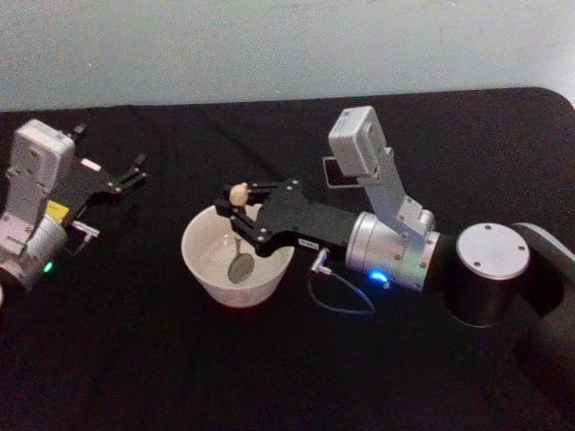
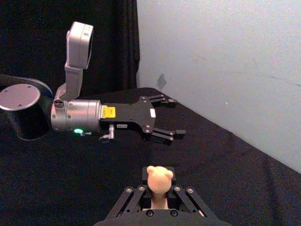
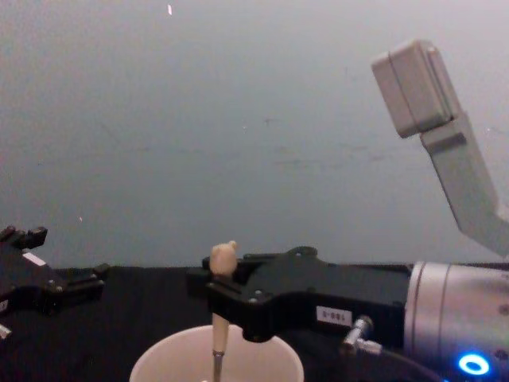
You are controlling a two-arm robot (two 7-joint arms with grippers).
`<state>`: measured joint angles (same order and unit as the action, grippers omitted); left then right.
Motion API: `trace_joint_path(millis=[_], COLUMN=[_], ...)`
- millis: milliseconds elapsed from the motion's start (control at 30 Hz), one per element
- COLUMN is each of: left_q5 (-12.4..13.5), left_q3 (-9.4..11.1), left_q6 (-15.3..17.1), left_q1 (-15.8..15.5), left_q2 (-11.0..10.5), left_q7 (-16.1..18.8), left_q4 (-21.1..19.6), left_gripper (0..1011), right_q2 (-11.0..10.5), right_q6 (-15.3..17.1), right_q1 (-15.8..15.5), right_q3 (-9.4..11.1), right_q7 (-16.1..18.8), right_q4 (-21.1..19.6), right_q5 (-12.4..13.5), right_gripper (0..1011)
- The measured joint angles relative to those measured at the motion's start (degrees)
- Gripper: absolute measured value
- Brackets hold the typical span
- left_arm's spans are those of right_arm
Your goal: Pick up the stirring spoon with one hand, stir inside the cup, then place it back in its original position.
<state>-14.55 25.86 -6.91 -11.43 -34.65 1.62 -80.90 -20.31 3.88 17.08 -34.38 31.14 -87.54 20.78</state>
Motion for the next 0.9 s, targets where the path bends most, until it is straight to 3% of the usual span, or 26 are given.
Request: trace_joint_path(millis=[467,900], left_q5=[0.00,0.00], left_q3=[0.00,0.00], left_q6=[0.00,0.00], left_q1=[0.00,0.00], left_q2=[0.00,0.00], left_q7=[0.00,0.00], left_q4=[0.00,0.00], left_gripper=[1001,1001], right_q2=[2.67,4.40], right_q6=[-1.96,-3.04], right_q1=[2.76,4.74], right_q3=[-1.34,-0.50], right_q7=[-0.20,-1.67], right_q4=[3.94,7.19], right_q5=[-1.04,-2.14], right_gripper=[159,159])
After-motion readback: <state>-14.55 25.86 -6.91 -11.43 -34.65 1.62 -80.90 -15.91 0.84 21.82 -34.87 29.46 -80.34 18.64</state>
